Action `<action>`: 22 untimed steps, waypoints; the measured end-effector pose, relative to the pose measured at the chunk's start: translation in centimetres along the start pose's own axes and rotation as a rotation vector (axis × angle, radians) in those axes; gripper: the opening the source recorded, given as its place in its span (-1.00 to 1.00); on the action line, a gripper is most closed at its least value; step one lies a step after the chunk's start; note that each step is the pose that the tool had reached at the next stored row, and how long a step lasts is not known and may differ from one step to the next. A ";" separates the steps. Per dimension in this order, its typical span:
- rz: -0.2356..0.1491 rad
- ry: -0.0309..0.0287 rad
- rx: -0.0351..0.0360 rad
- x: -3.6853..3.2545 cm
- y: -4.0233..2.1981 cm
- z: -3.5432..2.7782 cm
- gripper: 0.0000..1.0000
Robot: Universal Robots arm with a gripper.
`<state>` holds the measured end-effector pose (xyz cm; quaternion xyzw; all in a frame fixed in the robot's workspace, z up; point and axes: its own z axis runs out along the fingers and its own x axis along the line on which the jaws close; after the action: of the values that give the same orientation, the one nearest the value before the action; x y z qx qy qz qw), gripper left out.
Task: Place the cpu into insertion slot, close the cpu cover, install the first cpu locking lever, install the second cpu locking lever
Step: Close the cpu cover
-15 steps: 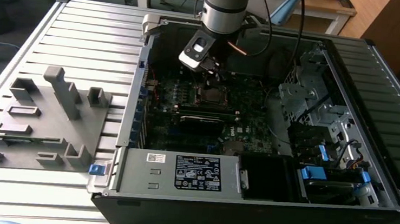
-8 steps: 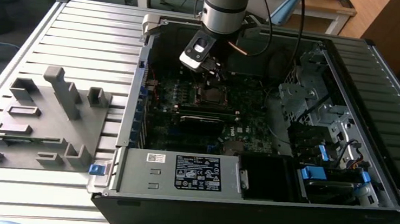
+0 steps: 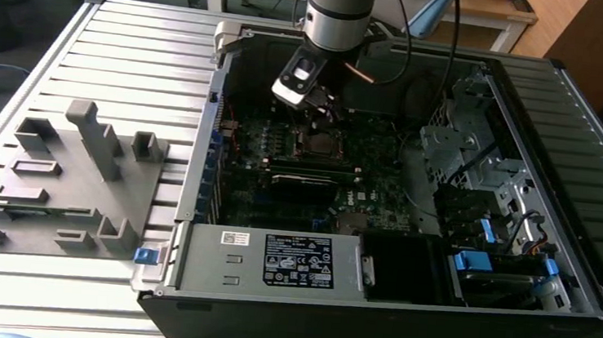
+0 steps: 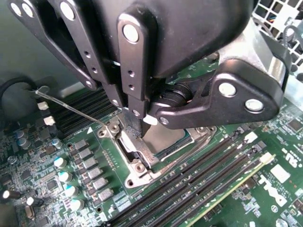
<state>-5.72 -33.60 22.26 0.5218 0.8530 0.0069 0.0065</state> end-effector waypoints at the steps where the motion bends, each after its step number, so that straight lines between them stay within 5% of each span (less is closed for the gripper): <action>1: -0.009 0.0002 0.0000 0.00 0.00 0.00 -0.79; 9: -0.113 0.0022 -0.0004 0.00 0.00 0.04 -0.79; 22: -0.348 0.0066 -0.0013 0.00 0.00 0.11 -0.79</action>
<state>-5.72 -33.60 22.15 0.3661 0.9305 0.0080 0.0052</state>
